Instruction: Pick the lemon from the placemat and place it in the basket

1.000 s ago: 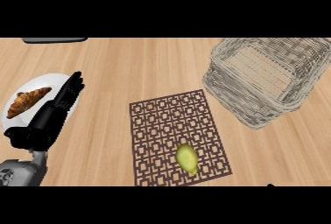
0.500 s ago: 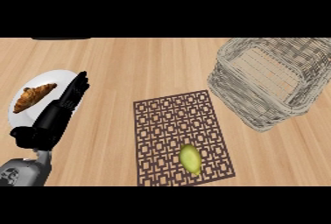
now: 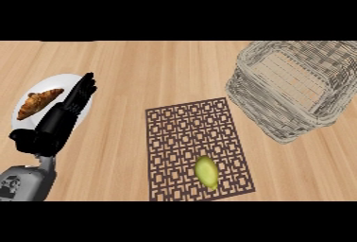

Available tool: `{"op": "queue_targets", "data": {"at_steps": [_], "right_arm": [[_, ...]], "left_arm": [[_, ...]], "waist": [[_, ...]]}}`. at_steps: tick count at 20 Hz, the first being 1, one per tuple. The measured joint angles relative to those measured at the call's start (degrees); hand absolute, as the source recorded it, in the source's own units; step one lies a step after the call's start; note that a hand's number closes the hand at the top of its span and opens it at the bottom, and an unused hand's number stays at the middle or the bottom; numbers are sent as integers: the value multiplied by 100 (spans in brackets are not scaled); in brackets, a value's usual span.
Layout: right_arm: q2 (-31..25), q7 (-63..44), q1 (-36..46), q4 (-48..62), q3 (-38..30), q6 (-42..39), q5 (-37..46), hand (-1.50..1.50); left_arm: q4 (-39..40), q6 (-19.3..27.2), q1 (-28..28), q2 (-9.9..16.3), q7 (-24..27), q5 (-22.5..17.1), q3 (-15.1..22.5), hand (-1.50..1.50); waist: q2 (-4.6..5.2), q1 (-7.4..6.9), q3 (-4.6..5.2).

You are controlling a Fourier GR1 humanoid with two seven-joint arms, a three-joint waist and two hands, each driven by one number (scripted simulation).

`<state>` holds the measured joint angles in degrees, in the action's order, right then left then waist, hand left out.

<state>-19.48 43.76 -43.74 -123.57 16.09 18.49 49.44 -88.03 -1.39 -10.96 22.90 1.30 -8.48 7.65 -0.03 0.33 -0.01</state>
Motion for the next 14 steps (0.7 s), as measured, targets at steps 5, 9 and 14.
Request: {"op": "queue_targets", "data": {"at_steps": [5, 9, 14], "right_arm": [[376, -33, 941, 885, 94, -57, -85, -150], [711, -28, 1452, 1507, 201, 115, 27, -150], [1018, -170, 2146, 2162, 149, 244, 216, -150]], "left_arm": [[3, -108, 53, -68, 40, 94, -74, 0], [-185, -159, 74, -149, -131, 181, -151, 0], [-93, -238, 125, -360, -16, 359, -205, 0]], "waist": [[6, -36, -1], [2, -34, -1], [3, -31, -1]]}}
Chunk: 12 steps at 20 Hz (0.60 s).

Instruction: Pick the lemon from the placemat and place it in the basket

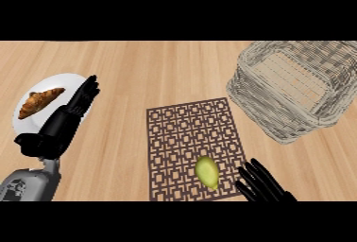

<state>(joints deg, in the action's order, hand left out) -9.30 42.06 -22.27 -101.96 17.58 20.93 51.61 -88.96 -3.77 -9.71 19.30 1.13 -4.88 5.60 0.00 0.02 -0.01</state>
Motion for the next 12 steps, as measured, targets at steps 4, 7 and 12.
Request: {"op": "queue_targets", "data": {"at_steps": [4, 7, 12], "right_arm": [[210, 99, 364, 585, 0, 266, 85, -150], [188, 321, 388, 733, 15, 363, -40, -150], [182, 258, 443, 603, 176, 200, -15, -150]], "left_arm": [[54, -172, 0, -53, 55, 31, -168, 0], [18, -229, 33, -149, 11, 143, -214, 0], [-142, -315, 69, -257, -119, 269, -318, 0]], "waist": [[0, -1, 0], [-1, 4, 0], [-4, 5, 2]]}}
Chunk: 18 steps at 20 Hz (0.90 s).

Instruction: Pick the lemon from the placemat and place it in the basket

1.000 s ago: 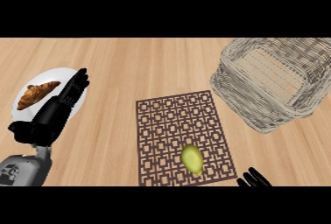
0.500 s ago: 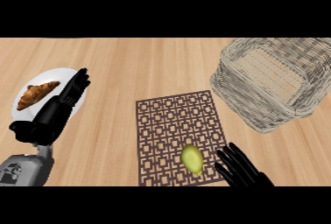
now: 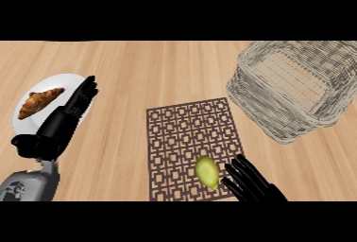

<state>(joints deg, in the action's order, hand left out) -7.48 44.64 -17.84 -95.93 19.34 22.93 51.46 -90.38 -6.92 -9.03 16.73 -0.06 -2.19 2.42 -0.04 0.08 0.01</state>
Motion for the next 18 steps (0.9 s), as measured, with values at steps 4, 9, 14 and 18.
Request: {"op": "queue_targets", "data": {"at_steps": [4, 9, 14, 18], "right_arm": [[68, 99, -47, 230, 102, 224, 71, -150], [135, -190, -50, 221, 137, 354, 352, -150], [310, -527, 8, 326, 273, 540, 838, -150], [408, -857, 110, 275, 390, 469, 1192, -150]], "left_arm": [[-115, -88, -29, -96, -131, 46, -96, 0], [-169, -77, 28, -262, -176, 254, -76, 0], [-167, -165, -23, -307, -176, 296, -210, 0], [-166, -230, -17, -375, -162, 347, -245, 0]], "waist": [[1, 4, -1], [0, 5, -1], [-21, 14, 34], [-28, 18, 46]]}}
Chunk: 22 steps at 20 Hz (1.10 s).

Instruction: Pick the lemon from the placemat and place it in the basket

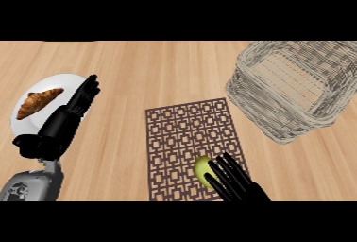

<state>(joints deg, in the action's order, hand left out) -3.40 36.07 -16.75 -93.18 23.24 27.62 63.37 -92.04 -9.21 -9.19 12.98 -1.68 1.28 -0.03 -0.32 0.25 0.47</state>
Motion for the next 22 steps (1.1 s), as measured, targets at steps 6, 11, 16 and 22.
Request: {"op": "queue_targets", "data": {"at_steps": [6, 11, 16, 22], "right_arm": [[120, -447, 344, 394, 97, -53, 232, -150], [132, -531, 726, 845, -198, -19, 156, -150], [194, -814, 1037, 1345, -56, 81, 266, -150], [233, -868, 1246, 1789, 44, 53, 400, 150]], "left_arm": [[34, -68, 125, -58, 149, 101, -48, 0], [21, -167, 142, -86, 174, 121, -108, 0], [11, -177, -6, -162, 16, 146, -175, 0], [48, -275, 16, -217, 59, 185, -251, 0]], "waist": [[21, -8, -11], [26, -15, -23], [30, -15, -26], [30, -16, -31]]}}
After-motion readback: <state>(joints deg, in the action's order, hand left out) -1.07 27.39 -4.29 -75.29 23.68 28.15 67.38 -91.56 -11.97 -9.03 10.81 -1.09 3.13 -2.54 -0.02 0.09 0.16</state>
